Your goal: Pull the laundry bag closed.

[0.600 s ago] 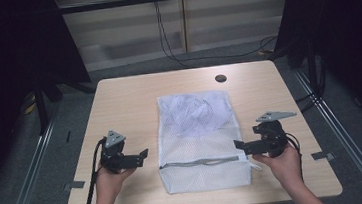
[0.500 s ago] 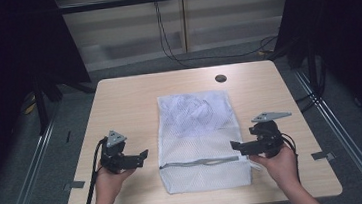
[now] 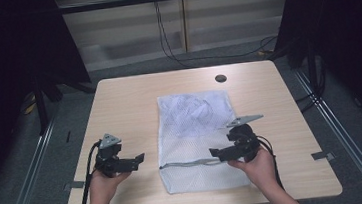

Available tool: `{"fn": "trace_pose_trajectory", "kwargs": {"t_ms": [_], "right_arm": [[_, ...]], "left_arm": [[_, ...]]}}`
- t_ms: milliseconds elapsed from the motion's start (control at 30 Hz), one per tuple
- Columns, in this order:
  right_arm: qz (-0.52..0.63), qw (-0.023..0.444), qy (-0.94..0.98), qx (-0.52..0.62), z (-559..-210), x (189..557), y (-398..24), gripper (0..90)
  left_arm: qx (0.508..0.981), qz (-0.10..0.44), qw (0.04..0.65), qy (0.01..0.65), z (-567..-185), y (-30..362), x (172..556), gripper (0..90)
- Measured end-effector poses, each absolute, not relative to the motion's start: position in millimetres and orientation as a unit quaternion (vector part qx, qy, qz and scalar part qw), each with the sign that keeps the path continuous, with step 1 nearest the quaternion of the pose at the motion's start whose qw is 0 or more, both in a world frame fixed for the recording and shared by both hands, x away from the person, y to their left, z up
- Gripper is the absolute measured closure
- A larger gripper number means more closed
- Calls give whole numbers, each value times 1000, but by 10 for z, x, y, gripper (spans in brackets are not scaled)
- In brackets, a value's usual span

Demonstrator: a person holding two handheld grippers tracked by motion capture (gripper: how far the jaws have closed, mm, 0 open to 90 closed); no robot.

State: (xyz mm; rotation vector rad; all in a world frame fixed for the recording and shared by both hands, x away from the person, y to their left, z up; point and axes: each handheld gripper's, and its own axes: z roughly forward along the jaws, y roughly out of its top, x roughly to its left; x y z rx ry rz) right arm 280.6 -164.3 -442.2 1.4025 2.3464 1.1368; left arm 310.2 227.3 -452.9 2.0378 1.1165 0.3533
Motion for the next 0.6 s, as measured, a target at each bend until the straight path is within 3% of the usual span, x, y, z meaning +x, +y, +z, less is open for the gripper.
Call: {"fn": "trace_pose_trajectory", "kwargs": {"t_ms": [600], "right_arm": [[385,39,799,461,-4465,2913,-1213,185]], "left_arm": [[800,130,385,442,-4521,2317,3100,53]]}}
